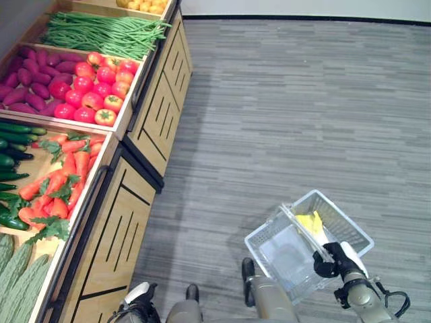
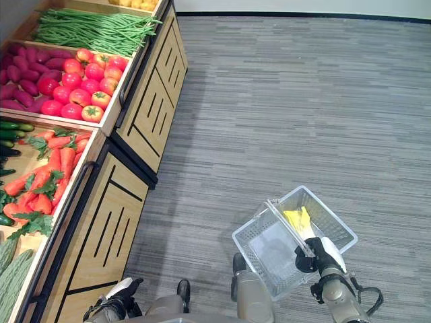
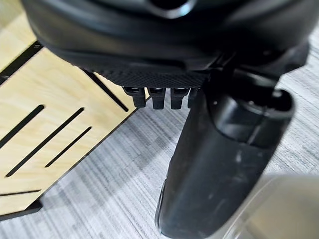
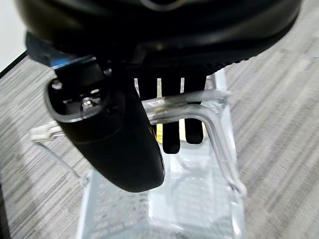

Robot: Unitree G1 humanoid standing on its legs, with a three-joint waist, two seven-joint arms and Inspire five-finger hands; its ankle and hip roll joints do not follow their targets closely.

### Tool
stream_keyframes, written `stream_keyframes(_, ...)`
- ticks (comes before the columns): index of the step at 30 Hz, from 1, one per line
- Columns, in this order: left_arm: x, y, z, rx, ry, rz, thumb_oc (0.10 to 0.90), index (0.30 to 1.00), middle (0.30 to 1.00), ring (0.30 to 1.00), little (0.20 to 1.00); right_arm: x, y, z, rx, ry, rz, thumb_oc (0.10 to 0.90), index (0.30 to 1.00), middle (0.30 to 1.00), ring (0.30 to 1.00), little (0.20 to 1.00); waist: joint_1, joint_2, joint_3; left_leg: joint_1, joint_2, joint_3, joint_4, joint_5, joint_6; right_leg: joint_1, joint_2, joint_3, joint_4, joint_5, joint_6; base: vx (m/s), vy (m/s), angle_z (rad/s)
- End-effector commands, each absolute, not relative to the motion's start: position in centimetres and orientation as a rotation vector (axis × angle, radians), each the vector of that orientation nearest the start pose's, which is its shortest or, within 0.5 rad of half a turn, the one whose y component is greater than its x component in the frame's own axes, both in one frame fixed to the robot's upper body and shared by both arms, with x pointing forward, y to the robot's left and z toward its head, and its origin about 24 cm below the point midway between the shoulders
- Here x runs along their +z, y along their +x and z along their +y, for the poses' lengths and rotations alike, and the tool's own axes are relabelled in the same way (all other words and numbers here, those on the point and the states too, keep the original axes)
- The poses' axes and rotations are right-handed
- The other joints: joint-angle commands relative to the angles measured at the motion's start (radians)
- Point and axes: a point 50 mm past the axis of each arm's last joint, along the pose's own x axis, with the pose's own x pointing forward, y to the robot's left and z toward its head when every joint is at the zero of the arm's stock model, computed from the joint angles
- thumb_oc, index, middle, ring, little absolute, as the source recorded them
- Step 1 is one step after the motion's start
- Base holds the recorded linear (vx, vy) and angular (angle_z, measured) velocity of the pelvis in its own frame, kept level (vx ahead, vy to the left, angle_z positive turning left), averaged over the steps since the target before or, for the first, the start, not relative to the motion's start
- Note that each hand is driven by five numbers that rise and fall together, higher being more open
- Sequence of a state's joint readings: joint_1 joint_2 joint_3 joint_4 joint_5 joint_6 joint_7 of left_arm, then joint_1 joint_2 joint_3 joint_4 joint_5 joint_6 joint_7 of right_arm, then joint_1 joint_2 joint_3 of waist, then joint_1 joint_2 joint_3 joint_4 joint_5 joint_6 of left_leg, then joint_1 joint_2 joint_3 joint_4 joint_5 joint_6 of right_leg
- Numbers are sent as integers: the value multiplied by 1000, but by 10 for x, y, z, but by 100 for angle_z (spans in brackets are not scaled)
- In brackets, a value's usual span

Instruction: Get the vegetables into the basket

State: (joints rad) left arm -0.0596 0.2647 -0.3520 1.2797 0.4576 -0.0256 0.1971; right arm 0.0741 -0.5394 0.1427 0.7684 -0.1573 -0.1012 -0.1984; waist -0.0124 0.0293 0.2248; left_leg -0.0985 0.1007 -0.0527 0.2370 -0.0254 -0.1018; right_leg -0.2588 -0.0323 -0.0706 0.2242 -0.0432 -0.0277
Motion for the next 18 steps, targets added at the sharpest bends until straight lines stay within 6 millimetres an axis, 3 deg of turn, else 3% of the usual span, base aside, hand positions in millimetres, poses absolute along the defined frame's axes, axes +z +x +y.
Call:
stream_keyframes(1, -150, 117, 248, -216, 994, 1063, 900, 1000, 1000, 1000, 1000, -41, 179, -332, -284, -787, 499, 400, 300, 300, 300, 300, 8, -63, 3, -26, -18, 86, -68, 48, 16, 141, -40, 70, -61, 17, 108, 160, 87, 62)
stream_keyframes(3, -151, 116, 246, -226, 998, 1063, 900, 1000, 1000, 1000, 1000, -39, 180, -332, -289, -793, 492, 400, 300, 300, 300, 300, 14, -61, 0, -56, -9, 85, -110, 64, 17, 153, -45, 78, -71, 10, 113, 164, 116, 34)
stream_keyframes(4, -151, 115, 244, -246, 1013, 1059, 900, 1000, 1000, 1000, 1000, -40, 179, -334, -303, -799, 498, 400, 300, 300, 300, 300, 26, -49, -6, -103, 24, 83, -189, 135, 8, 185, -45, 90, -82, -6, 120, 237, 173, -4)
stream_keyframes(7, -150, 117, 247, -243, 1027, 1056, 900, 1000, 1000, 1000, 1000, -43, 178, -333, -306, -796, 509, 400, 300, 300, 300, 300, 37, -43, -13, -139, 46, 114, -247, 204, -5, 230, -47, 110, -96, -22, 128, 217, 156, -15)
stream_keyframes(10, -151, 112, 250, -247, 1031, 1076, 900, 1000, 1000, 1000, 1000, -50, 172, -328, -277, -799, 538, 400, 300, 300, 300, 300, 45, -57, -27, -108, 31, 152, -241, 181, 15, 270, -73, 145, -95, -37, 146, 312, 311, -36)
stream_keyframes(11, -152, 109, 250, -263, 1045, 1079, 900, 1000, 1000, 1000, 1000, -53, 168, -328, -276, -797, 559, 400, 300, 300, 300, 300, 40, -66, -39, -98, 8, 168, -246, 167, 31, 268, -103, 158, -89, -22, 164, 170, 307, -66)
stream_keyframes(14, -150, 111, 254, -248, 1049, 1072, 900, 1000, 1000, 1000, 1000, -54, 172, -324, -273, -793, 554, 400, 300, 300, 300, 300, 42, -84, -43, -95, -16, 197, -235, 145, 50, 245, -133, 178, -78, 14, 186, 107, 254, -53)
stream_keyframes(18, -142, 122, 267, -153, 1039, 1062, 900, 1000, 1000, 1000, 1000, -57, 187, -311, -254, -772, 534, 400, 300, 300, 300, 300, 54, -117, -35, -83, -53, 232, -229, 107, 81, 207, -168, 199, -54, 135, 209, 78, 188, -26)
